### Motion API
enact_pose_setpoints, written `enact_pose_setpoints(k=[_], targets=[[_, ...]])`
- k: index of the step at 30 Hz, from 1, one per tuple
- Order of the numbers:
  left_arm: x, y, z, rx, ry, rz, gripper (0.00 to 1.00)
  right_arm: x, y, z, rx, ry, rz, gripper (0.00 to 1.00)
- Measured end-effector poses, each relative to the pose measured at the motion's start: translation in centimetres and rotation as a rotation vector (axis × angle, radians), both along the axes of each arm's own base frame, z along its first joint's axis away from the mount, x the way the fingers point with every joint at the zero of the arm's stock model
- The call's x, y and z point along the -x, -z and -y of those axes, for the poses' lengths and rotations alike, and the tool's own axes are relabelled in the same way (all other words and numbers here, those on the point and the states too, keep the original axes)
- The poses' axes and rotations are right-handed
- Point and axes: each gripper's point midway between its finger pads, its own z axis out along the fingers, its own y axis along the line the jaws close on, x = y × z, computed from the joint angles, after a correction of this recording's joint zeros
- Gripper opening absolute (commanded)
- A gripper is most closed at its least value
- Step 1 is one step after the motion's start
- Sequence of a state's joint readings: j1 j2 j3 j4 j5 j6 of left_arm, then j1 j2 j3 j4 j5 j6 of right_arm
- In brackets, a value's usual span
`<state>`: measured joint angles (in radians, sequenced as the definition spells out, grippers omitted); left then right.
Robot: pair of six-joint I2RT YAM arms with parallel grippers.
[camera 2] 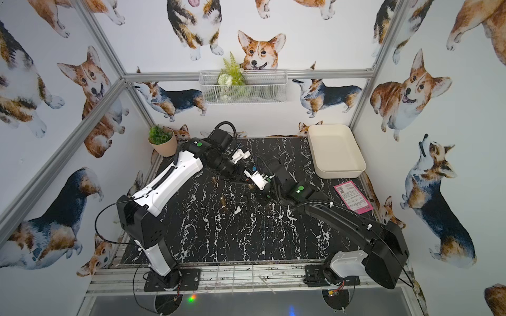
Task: Open the lipstick cap
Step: Place the lipstick at the center of the board.
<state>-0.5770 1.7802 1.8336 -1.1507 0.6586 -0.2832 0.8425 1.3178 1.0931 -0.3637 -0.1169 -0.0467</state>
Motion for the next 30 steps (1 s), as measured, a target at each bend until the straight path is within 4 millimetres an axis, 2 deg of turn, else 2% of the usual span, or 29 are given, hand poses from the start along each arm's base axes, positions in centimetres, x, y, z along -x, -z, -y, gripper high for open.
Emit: enact_pose_setpoints(k=[19, 30], targets=[[0.11, 0.09, -0.05, -0.004, 0.006, -0.002, 0.21, 0.01, 0.02, 0.02, 0.003, -0.001, 0.000, 0.00], [0.11, -0.08, -0.02, 0.000, 0.009, 0.002, 0.12, -0.05, -0.02, 0.04, 0.005, 0.002, 0.001, 0.00]])
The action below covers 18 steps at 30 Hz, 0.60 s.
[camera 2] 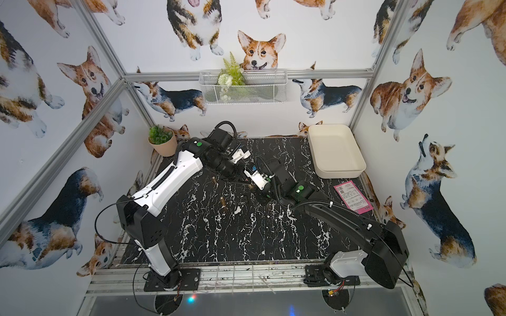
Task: Open the lipstick cap
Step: Place the lipstick at the center of the board.
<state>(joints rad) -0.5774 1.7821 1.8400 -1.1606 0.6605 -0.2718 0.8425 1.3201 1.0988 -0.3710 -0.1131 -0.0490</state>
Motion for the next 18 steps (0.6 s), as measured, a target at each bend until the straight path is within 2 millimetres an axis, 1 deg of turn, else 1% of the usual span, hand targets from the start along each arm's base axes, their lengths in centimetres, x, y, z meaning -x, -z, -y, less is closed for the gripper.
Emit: enact_pose_setpoints(k=[6, 18], targets=[[-0.04, 0.03, 0.01, -0.002, 0.002, 0.001, 0.13, -0.15, 0.06, 0.01, 0.004, 0.005, 0.002, 0.05], [-0.25, -0.39, -0.04, -0.003, -0.006, 0.015, 0.13, -0.58, -0.14, 0.14, 0.014, 0.025, 0.016, 0.33]])
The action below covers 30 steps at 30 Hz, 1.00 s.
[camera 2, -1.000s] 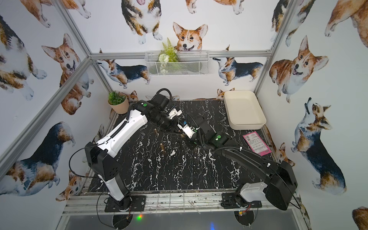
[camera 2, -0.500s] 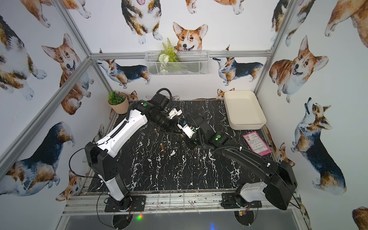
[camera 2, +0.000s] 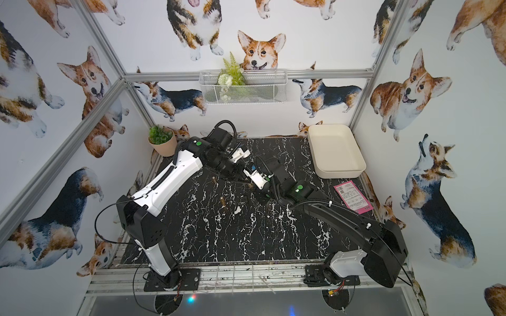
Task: Open the lipstick cap
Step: Place the lipstick at the center of the board.
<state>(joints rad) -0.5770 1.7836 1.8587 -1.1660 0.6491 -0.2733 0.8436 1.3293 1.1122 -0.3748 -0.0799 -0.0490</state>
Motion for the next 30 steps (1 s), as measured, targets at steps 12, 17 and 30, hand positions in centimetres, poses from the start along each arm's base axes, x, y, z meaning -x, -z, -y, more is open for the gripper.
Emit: enact_pose_setpoints(k=[12, 17, 30], targets=[[-0.2, -1.0, -0.1, 0.014, -0.013, 0.016, 0.14, -0.1, -0.4, 0.2, -0.004, 0.009, 0.012, 0.46], [-1.4, -0.7, -1.2, -0.001, -0.061, 0.016, 0.14, 0.0, -1.3, 0.7, -0.017, 0.020, 0.035, 0.48], [-7.8, 1.0, -5.5, -0.133, -0.213, 0.086, 0.13, 0.8, -4.0, 3.8, -0.050, 0.093, 0.123, 0.51]])
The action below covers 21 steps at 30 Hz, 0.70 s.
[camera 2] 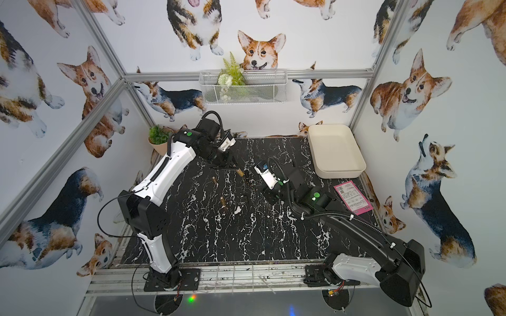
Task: Open the lipstick cap
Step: Place the lipstick at the center of the board.
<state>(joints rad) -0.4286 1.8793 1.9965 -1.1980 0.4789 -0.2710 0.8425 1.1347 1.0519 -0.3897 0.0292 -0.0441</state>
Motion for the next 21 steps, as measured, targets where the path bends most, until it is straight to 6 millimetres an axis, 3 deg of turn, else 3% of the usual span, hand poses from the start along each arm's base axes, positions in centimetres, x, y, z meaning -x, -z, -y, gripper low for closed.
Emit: enact_pose_setpoints(k=[9, 16, 21], targets=[[-3.6, 4.8, -3.3, -0.180, -0.104, 0.006, 0.15, -0.6, -0.3, 3.2, -0.109, 0.120, -0.071, 0.51], [-6.4, 8.8, -5.0, -0.288, -0.182, 0.016, 0.15, 0.0, -0.9, 3.1, -0.172, 0.122, -0.111, 0.51], [-7.6, 10.3, -5.9, -0.357, -0.208, 0.052, 0.15, -0.1, -0.2, 3.0, -0.169, 0.129, -0.133, 0.51]])
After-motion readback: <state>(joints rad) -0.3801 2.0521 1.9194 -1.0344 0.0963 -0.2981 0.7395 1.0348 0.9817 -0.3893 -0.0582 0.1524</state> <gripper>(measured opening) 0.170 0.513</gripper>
